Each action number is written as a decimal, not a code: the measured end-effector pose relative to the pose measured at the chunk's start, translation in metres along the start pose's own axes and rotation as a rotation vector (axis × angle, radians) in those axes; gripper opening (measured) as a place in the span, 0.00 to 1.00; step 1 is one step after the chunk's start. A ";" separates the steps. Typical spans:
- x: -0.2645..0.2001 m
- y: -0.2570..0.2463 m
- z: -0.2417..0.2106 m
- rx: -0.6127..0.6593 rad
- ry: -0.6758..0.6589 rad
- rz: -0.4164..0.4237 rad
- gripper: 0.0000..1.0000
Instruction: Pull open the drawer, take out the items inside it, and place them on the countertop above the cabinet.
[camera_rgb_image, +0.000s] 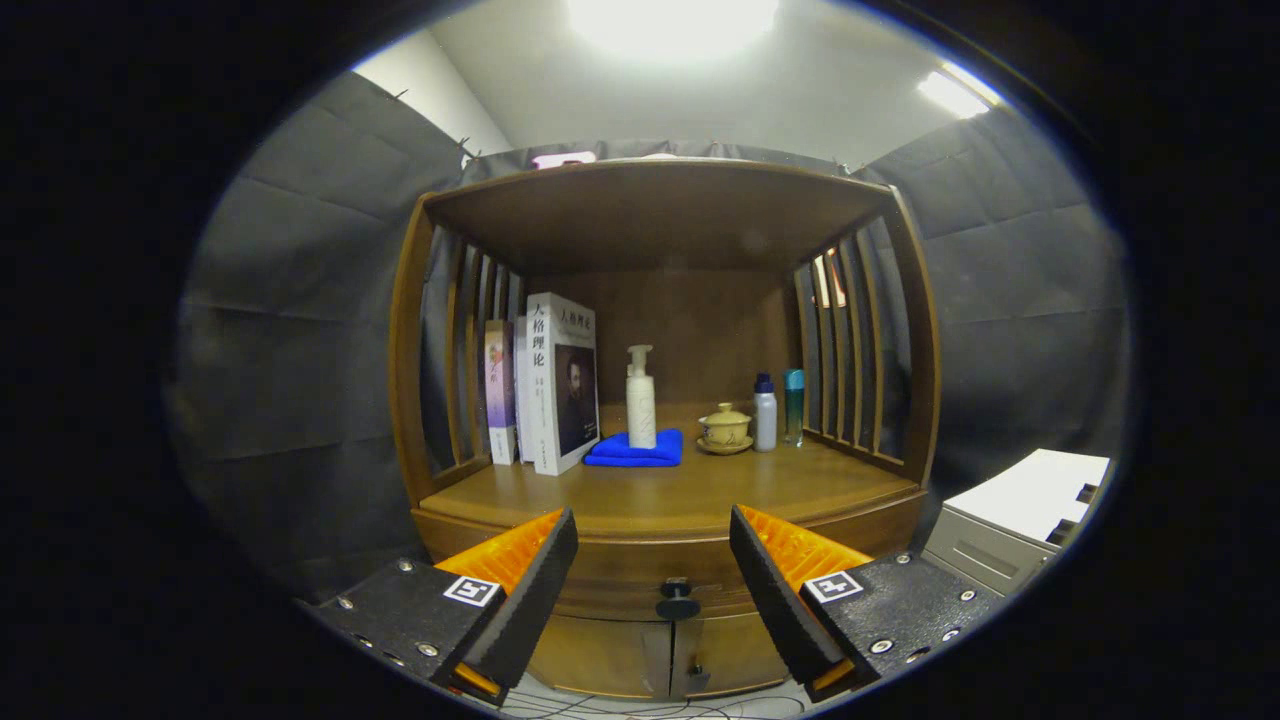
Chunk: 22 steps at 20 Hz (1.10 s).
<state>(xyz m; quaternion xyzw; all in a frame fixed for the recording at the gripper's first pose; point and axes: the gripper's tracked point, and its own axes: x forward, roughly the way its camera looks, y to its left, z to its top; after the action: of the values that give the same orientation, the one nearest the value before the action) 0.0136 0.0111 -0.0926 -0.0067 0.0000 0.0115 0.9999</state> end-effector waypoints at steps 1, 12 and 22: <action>0.003 0.004 -0.009 0.006 0.011 0.011 0.95; 0.047 -0.017 -0.103 -0.030 0.169 -0.074 0.95; 0.073 -0.034 -0.143 0.021 0.226 -0.093 0.77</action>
<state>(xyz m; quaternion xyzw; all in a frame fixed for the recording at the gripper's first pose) 0.0872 -0.0234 -0.2348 0.0027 0.1126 -0.0355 0.9930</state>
